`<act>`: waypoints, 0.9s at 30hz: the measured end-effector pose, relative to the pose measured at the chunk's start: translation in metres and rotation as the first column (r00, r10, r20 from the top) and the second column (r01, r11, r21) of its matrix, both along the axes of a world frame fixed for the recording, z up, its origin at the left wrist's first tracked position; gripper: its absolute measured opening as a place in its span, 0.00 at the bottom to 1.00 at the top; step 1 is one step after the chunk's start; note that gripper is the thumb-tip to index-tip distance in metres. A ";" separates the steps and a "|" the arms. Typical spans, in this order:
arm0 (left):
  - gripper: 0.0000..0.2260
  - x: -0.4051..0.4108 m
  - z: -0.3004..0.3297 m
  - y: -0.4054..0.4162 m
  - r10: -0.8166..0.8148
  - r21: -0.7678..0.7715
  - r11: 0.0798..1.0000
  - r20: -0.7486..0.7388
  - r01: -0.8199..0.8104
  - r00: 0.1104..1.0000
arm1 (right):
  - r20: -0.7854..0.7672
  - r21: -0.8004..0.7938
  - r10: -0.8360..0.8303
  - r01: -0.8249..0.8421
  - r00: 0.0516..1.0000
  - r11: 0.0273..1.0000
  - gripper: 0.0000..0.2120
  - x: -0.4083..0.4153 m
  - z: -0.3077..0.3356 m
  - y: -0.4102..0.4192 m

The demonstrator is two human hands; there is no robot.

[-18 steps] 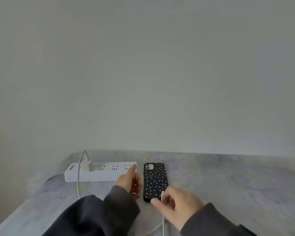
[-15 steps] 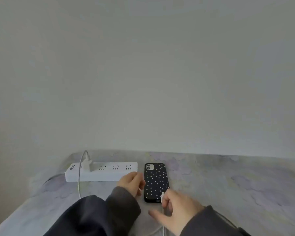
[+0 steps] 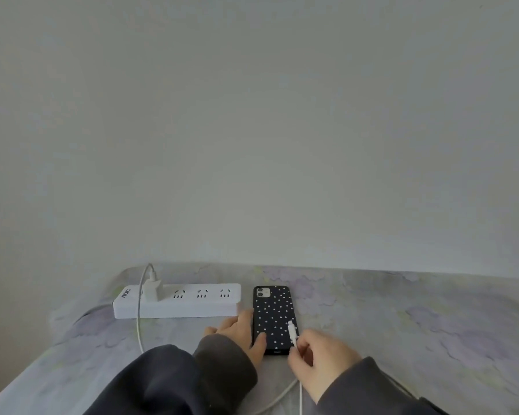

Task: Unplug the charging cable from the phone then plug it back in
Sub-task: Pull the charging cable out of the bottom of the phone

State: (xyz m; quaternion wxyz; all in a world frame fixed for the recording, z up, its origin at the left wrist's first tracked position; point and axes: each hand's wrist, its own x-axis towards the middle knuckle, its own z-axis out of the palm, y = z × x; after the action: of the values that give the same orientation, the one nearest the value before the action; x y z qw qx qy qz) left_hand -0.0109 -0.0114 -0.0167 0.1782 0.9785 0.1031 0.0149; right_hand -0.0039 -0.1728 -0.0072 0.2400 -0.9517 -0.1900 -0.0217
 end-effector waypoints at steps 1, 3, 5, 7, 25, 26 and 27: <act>0.23 0.000 -0.001 0.001 -0.008 -0.025 1.000 0.020 0.009 1.000 | 0.035 0.018 -0.005 0.004 0.999 1.000 0.15 0.001 0.000 0.000; 0.23 0.002 -0.003 0.003 -0.015 -0.061 0.998 0.045 0.018 0.999 | 0.095 0.046 -0.017 0.013 0.995 0.999 0.16 0.002 -0.001 -0.001; 0.23 0.005 -0.005 0.004 -0.022 -0.082 0.996 0.042 0.025 0.999 | 0.111 0.075 -0.042 0.034 0.993 0.997 0.13 0.003 -0.001 -0.002; 0.24 0.009 -0.007 0.005 -0.021 -0.131 0.991 0.035 0.025 0.999 | 0.075 0.097 -0.047 0.039 0.996 0.995 0.08 0.005 0.000 -0.004; 0.23 0.011 0.002 0.001 0.105 -0.904 0.427 0.074 0.022 0.992 | -0.097 0.246 0.002 0.022 0.995 0.969 0.12 0.010 -0.006 -0.003; 0.23 0.011 0.002 0.002 0.113 -0.912 0.411 0.065 0.013 0.991 | -0.107 0.259 0.004 0.024 0.994 0.966 0.12 0.010 -0.006 -0.004; 0.22 0.011 0.003 0.002 0.120 -0.918 0.397 0.058 0.006 0.991 | -0.121 0.278 0.005 0.029 0.993 0.960 0.12 0.010 -0.005 -0.004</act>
State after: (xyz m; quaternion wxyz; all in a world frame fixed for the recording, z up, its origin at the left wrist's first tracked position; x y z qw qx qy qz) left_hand 0.0000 -0.0092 -0.0139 0.6901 0.7139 0.1173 0.0182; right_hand 0.0064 -0.1764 -0.0125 0.3829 -0.9090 -0.1645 0.0077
